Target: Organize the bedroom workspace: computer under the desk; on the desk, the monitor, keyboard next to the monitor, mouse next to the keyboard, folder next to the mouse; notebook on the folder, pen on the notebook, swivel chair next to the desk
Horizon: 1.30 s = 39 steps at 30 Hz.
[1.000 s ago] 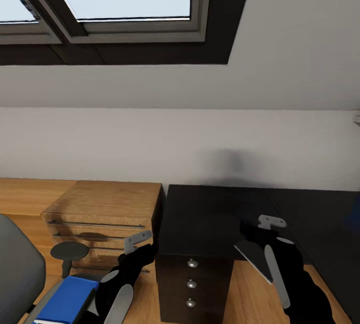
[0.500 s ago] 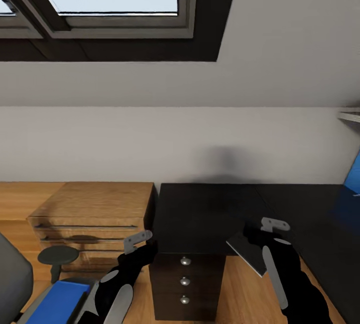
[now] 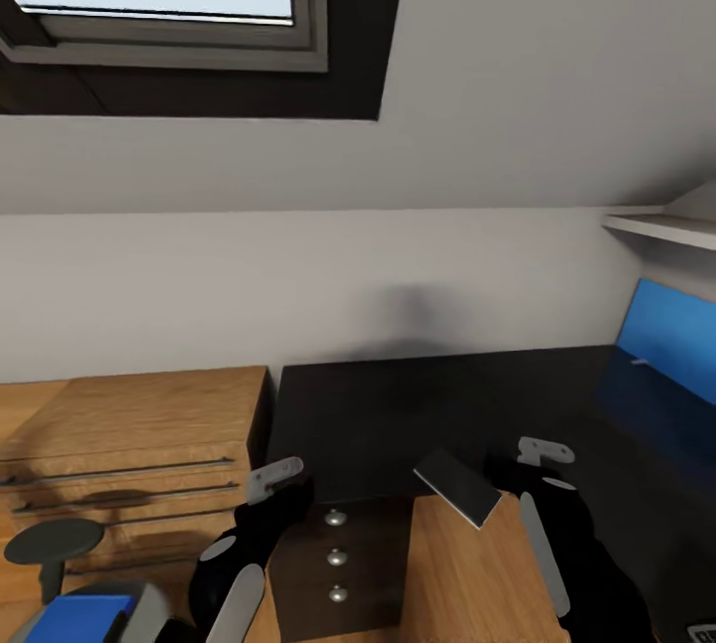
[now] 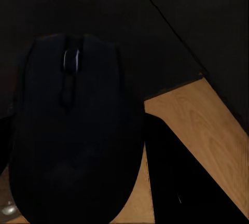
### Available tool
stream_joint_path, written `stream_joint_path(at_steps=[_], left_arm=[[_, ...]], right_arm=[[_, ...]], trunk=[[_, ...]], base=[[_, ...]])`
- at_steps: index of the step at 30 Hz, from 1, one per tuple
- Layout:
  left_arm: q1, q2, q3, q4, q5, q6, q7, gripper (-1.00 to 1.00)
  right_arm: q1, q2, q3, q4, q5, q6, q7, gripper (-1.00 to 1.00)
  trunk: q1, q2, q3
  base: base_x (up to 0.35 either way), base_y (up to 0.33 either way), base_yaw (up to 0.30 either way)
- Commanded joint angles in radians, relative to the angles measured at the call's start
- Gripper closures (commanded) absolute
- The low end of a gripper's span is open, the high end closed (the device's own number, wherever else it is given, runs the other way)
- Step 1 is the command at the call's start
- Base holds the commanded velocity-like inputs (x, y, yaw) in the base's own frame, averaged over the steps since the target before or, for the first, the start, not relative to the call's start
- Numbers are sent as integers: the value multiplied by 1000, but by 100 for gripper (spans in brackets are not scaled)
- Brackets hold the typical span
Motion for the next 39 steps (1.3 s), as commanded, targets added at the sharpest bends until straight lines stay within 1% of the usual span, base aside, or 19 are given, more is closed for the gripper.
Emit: stream_joint_path(at_steps=[1,3,9,16,19,39], left_arm=[[-1,0,-1,-2,10,2,9,-100],[-1,0,-1,-2,10,2,9,-100],[-1,0,-1,-2,10,2,9,-100],[-1,0,-1,-2,10,2,9,-100],[-1,0,-1,-2,10,2,9,-100],[-1,0,-2,-2,10,2,9,-100]], right_arm=[[-1,1,0,19,-15,-6,-10,100],[-1,1,1,45,-14,-25,-10,100],[-1,1,1,73,-11,-70,-11,100],[-1,1,1,101,-9,-93,-11,100],[-1,1,2,119,-8,-118,-11,100],[-1,1,4,129,-8,-126,-9,100]], trunk=[[0,-2,-2],[0,-2,-2],[0,-2,-2],[0,-2,-2],[0,-2,-2],[0,-2,-2]], base=[[0,0,-292],[0,0,-292],[0,0,-293],[0,0,-293],[0,0,-293],[0,0,-293]])
